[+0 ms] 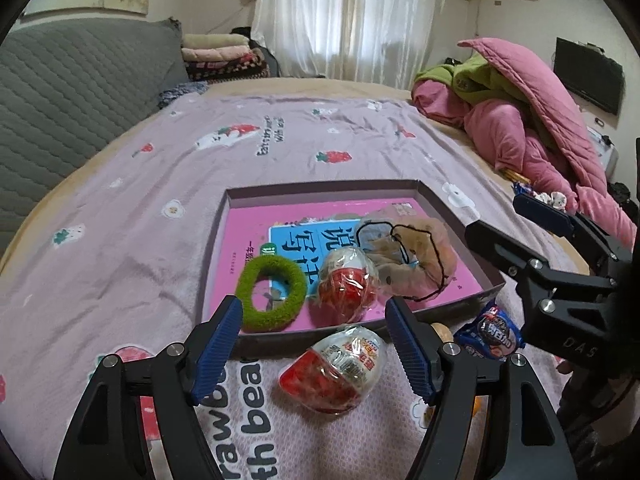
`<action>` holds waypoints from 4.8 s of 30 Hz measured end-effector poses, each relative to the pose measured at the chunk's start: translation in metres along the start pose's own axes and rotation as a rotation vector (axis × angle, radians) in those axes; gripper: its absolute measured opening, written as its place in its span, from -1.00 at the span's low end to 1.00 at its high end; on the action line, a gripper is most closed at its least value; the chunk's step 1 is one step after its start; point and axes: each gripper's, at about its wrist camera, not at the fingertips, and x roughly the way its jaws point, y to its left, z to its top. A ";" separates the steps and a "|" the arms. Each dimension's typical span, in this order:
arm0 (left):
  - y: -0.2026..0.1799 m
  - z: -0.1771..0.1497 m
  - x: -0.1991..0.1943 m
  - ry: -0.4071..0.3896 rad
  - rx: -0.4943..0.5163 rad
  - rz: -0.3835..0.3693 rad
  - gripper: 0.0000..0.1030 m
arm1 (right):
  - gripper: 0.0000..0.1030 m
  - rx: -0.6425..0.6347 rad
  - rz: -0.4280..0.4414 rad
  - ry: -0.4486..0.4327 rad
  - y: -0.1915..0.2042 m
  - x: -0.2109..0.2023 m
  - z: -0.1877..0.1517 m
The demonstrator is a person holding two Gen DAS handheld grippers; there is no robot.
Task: Organize objects
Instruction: 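Withdraw both tools from the tray toward the loose items on the sheet, then grasp the mandarin orange with the left tool while the right tool grasps the blue biscuit packet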
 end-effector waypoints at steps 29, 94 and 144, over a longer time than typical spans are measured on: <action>-0.019 -0.007 -0.058 -0.058 0.004 0.036 0.50 | 0.73 -0.020 0.003 -0.178 0.008 -0.071 0.001; -0.065 -0.084 -0.061 0.071 0.104 -0.081 0.51 | 0.73 -0.002 -0.152 0.041 -0.007 -0.113 -0.084; -0.073 -0.109 -0.002 0.193 0.106 -0.124 0.50 | 0.73 -0.046 -0.133 0.201 -0.006 -0.070 -0.111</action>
